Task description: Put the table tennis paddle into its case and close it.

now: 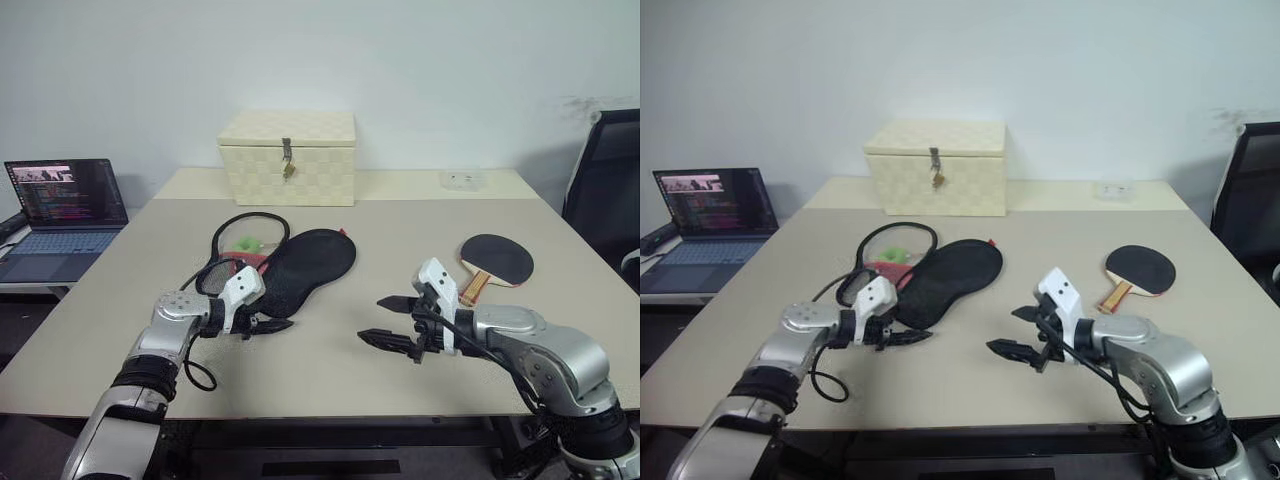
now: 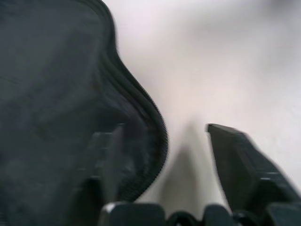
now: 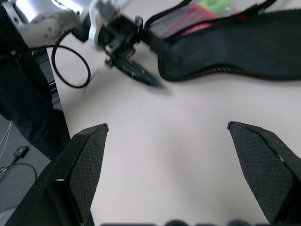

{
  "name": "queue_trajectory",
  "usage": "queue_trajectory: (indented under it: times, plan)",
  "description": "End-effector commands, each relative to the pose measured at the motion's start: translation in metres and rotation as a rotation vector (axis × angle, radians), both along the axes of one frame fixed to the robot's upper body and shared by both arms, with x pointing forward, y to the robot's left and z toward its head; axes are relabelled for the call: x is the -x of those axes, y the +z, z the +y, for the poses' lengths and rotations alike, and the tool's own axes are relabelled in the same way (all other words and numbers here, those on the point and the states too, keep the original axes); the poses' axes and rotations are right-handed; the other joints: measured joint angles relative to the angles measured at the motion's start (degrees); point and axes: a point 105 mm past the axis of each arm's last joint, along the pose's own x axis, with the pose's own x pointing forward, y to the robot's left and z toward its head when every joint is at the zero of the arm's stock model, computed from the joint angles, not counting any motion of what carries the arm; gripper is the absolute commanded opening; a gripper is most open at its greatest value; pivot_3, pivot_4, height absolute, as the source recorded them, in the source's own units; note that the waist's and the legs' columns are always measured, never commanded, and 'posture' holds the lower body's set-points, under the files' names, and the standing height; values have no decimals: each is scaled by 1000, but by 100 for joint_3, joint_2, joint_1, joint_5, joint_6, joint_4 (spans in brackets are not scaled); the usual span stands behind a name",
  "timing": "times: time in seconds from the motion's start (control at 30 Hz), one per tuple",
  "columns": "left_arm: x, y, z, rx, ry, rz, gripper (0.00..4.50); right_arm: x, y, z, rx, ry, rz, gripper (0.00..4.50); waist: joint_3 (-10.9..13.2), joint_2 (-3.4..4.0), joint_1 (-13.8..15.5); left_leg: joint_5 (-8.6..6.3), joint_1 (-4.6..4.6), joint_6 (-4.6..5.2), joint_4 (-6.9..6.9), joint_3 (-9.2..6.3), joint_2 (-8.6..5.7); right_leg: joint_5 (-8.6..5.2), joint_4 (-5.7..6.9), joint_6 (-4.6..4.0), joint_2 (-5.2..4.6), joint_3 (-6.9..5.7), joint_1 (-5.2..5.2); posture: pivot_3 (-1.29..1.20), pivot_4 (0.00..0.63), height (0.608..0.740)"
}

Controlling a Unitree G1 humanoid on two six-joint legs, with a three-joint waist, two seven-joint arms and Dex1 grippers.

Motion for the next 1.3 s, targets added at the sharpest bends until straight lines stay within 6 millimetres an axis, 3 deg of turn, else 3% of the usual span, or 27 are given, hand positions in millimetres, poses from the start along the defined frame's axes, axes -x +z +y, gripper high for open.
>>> queue_trajectory:
  times: [0.03,0.2,0.37,0.67,0.8,1.1,1.13,1.3]
  plan:
    - [0,10,-3,31,-8,-45,4337,4,12,1,-11,13,-55,4500,0,0,0,0,0,0,0,0,1,0,1,0,0,0,0,0,150,740]
    - [9,-9,-1,-47,-28,-23,4446,4,15,2,-17,29,-65,4500,0,0,2,0,1,0,0,-1,2,0,0,-1,-1,0,0,0,150,740]
    - [10,-21,5,-95,-25,22,4446,14,31,7,-61,125,-106,4500,0,0,15,0,2,0,1,-2,1,0,1,-1,-1,-1,2,0,150,740]
    - [10,-31,6,-100,-28,68,4446,9,39,2,-72,92,-140,4500,-1,-2,14,1,11,1,2,-1,2,0,5,-1,1,-1,8,0,150,740]
    - [8,-29,10,-70,3,79,3555,5,42,-4,-72,63,-154,4500,-1,-2,16,1,11,1,3,-1,1,0,5,-1,1,-1,8,0,150,740]
    - [-3,-22,23,-9,113,63,250,-4,49,-13,-83,16,-182,4500,-1,-2,-2,2,18,3,2,5,5,0,7,-1,1,4,11,0,150,740]
    - [-3,-21,22,3,113,55,30,-5,49,-14,-83,13,-184,4500,-1,-2,-2,2,18,4,1,6,5,0,7,-1,1,5,10,0,150,740]
    - [-5,-9,-9,79,66,9,30,-8,48,-18,-77,0,-189,4500,-1,-2,20,2,16,3,3,2,4,0,8,-1,0,3,11,0,150,740]
